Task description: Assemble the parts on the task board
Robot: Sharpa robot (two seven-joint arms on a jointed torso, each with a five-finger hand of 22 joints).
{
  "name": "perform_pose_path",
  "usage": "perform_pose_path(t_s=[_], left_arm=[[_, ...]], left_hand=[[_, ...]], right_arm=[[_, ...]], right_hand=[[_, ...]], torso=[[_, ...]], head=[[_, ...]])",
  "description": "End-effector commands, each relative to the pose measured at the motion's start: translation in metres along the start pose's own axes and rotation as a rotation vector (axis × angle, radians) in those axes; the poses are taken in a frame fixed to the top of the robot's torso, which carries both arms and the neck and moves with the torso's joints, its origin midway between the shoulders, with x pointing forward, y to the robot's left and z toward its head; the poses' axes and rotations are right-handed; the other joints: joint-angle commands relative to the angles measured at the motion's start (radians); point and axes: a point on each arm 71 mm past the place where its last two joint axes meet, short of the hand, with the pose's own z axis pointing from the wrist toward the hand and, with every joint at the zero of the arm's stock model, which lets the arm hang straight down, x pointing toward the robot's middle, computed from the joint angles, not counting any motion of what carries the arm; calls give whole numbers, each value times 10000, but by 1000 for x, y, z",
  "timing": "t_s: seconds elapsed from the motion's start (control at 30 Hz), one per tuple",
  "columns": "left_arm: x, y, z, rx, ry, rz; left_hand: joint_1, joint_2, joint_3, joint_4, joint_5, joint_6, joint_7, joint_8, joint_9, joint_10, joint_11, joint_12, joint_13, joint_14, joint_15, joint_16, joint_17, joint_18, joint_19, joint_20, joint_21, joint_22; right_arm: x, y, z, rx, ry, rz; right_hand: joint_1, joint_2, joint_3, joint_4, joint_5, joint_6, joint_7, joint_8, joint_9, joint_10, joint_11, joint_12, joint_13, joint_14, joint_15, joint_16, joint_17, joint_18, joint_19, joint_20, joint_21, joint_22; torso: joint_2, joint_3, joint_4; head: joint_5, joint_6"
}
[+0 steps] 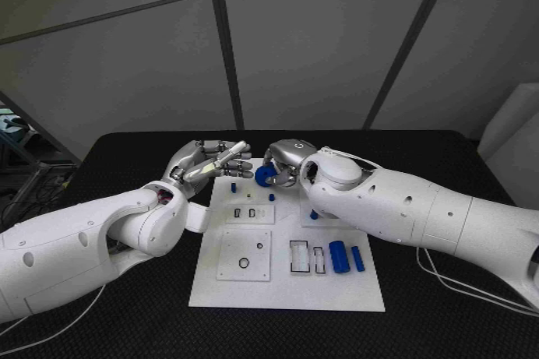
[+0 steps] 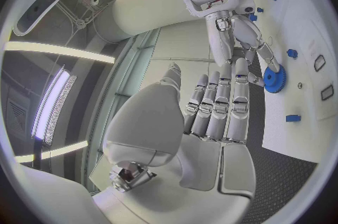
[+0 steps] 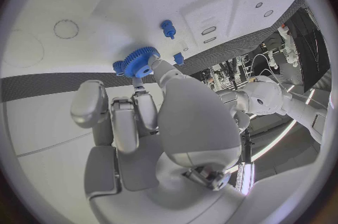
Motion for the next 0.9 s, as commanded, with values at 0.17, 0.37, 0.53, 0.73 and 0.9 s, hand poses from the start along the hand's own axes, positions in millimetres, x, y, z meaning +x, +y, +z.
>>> perform_pose_path(t_s=[0.17, 0.37, 0.53, 0.73, 0.9], left_arm=[[1, -2, 1, 130, 112, -36], [1, -2, 1, 128, 99, -31], [1, -2, 1, 123, 85, -25], [1, -1, 1, 120, 86, -25], [-1, -1, 0, 123, 48, -4]], left_hand=[[51, 90, -63, -54, -40, 65, 102, -49, -14, 26, 53, -51, -7, -33, 15, -86, 26, 129, -54, 53, -49, -24], [51, 90, -63, -54, -40, 65, 102, -49, -14, 26, 53, -51, -7, -33, 15, -86, 26, 129, -54, 53, -49, -24], [51, 91, -65, -55, -40, 63, 103, -52, -14, 24, 54, -54, -7, -33, 16, -89, 28, 129, -54, 54, -50, -26], [51, 91, -65, -55, -40, 63, 103, -52, -14, 24, 54, -54, -7, -33, 16, -89, 28, 129, -54, 54, -50, -26], [51, 91, -65, -55, -40, 63, 103, -52, -14, 24, 54, -54, -7, -33, 16, -89, 28, 129, -54, 54, -50, -26]], right_arm=[[0, -1, 0, 27, 177, -124], [1, -2, 0, -38, 309, -38], [2, -2, -1, -57, 387, 102], [-1, -6, -3, -41, 116, 341], [-11, -17, -15, -159, -905, 966]], right_hand=[[-304, -235, -148, 38, -103, -1129, 32, -556, -29, -246, 42, -234, -81, 850, 109, 15, 1650, -156, -65, 110, -60, -41], [-710, -383, -685, 458, -604, -815, 68, -488, 57, -210, 88, -194, -52, 851, 151, 19, 1664, -156, -71, 152, -58, -32], [-946, -202, -928, 826, -452, -526, 53, -360, 97, -164, 80, -136, 7, 858, 150, 32, 1697, -160, -51, 160, -34, 9], [-1130, 59, -1037, 1104, 25, -242, 19, -256, 116, -91, 51, -53, 104, 864, 129, 42, 1724, -166, -30, 144, -9, 48], [-1098, 87, -1076, 1119, 202, -196, 28, -265, 100, 41, 52, 91, 277, 881, 122, 72, 1799, -178, 6, 136, 26, 110]], torso=[[-5, -6, -2], [-2, -2, 4], [1, -4, -3], [-4, 4, -10], [-21, 11, -39]], head=[[-10, -8], [-13, 4], [-9, 5], [0, 18], [5, 50]])
